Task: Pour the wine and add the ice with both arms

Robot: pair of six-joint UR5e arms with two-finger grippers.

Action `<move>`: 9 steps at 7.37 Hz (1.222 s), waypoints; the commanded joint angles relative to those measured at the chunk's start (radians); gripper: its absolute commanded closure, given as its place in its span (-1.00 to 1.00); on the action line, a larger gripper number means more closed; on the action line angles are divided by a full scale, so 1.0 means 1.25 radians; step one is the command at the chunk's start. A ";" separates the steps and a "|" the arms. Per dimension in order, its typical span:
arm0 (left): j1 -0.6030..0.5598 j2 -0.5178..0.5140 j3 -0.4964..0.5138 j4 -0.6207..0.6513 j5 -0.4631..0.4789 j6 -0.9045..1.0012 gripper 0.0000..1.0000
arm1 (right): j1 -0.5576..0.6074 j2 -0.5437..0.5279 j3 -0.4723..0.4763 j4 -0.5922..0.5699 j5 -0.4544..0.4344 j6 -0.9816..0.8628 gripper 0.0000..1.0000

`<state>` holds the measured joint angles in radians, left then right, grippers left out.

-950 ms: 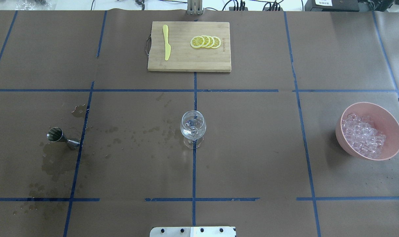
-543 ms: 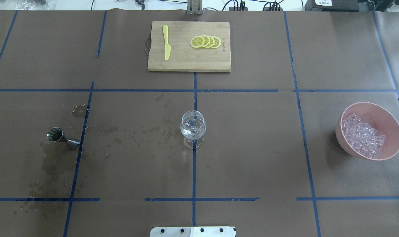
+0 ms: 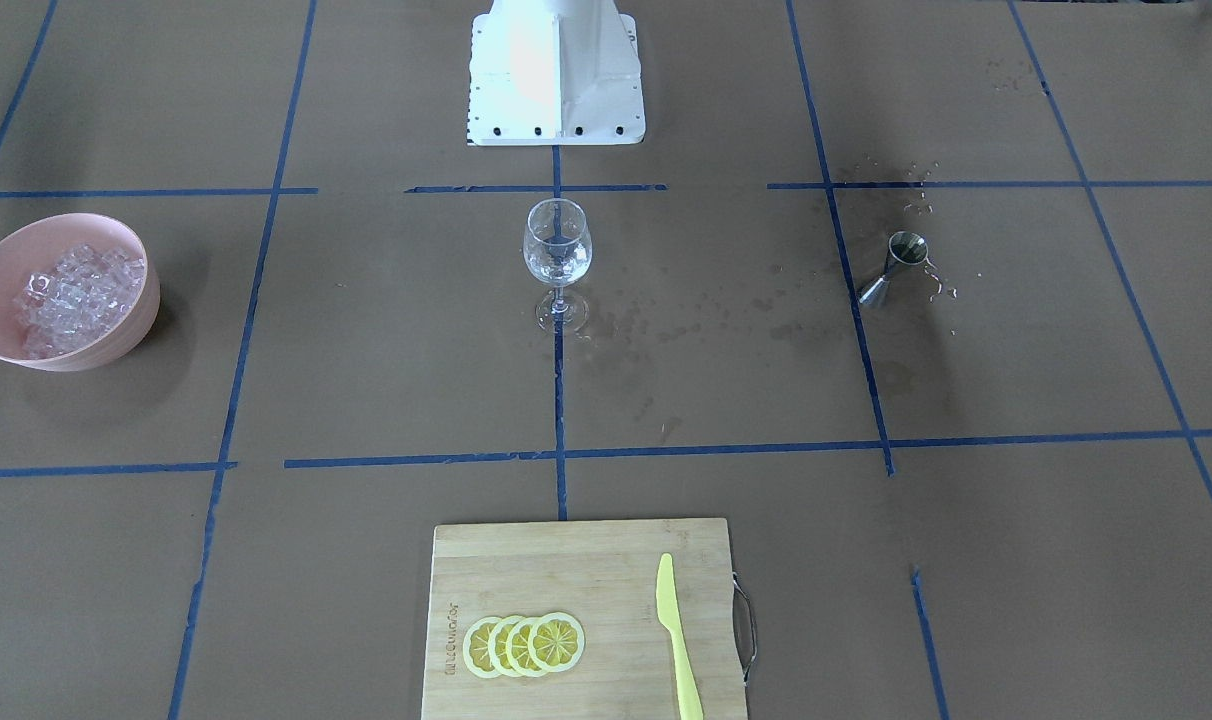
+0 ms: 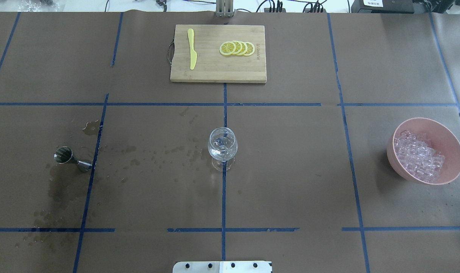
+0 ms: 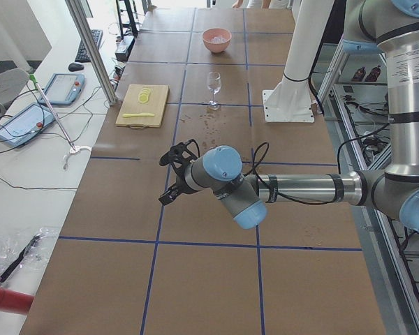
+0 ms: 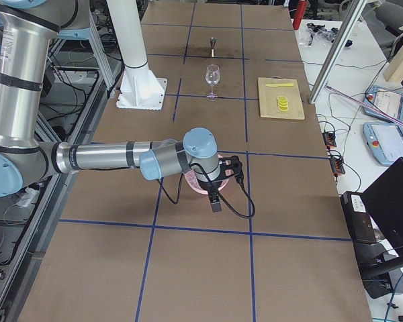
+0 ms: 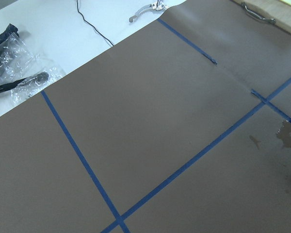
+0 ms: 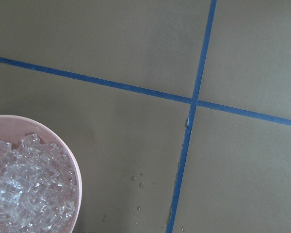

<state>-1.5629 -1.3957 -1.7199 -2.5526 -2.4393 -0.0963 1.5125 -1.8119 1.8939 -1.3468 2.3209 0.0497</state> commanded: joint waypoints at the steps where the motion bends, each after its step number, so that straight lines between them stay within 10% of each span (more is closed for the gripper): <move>1: 0.079 -0.003 -0.041 -0.084 0.046 -0.188 -1.00 | 0.000 -0.002 -0.001 0.000 0.000 0.002 -1.00; 5: 0.352 0.039 -0.133 -0.240 0.371 -0.470 -1.00 | 0.000 -0.005 -0.004 0.000 0.000 0.003 -1.00; 9: 0.767 0.076 -0.163 -0.276 0.955 -0.588 -1.00 | 0.000 -0.005 -0.003 0.000 0.000 0.003 -1.00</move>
<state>-0.7658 -1.3083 -1.9193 -2.8932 -1.4749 -0.7892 1.5125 -1.8178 1.8897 -1.3468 2.3209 0.0536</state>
